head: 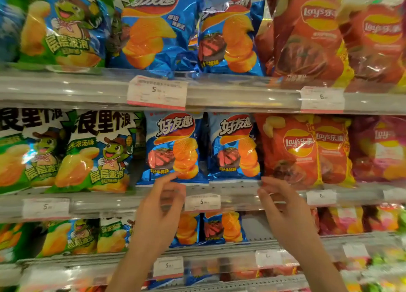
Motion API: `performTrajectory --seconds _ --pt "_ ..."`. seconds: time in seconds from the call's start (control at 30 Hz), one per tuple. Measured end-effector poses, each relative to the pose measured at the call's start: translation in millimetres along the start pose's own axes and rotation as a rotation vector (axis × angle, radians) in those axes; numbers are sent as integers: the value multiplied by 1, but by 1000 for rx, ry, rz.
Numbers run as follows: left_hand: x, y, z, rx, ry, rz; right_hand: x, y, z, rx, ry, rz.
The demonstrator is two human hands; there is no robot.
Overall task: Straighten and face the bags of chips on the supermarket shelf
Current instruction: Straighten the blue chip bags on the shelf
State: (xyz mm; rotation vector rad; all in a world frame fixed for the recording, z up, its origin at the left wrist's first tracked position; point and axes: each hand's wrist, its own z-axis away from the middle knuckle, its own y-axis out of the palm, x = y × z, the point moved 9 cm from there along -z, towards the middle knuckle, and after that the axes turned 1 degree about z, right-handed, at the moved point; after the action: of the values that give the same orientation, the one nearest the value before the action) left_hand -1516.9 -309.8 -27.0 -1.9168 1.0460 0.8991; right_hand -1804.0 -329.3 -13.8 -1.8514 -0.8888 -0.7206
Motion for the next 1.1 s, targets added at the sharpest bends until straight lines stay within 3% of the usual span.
performTrajectory --seconds 0.27,0.4,0.5,0.67,1.1 --pt "-36 44 -20 -28 -30 2 1 -17 -38 62 -63 -121" --pt "-51 75 -52 -34 -17 -5 17 6 -64 152 -121 -186" --pt "-41 103 -80 -14 -43 -40 25 28 -93 132 -196 -179" --pt "-34 134 -107 29 -50 -139 8 51 -123 110 -170 -242" --pt "-21 126 -127 -3 -5 -12 11 60 -133 94 -150 -191"
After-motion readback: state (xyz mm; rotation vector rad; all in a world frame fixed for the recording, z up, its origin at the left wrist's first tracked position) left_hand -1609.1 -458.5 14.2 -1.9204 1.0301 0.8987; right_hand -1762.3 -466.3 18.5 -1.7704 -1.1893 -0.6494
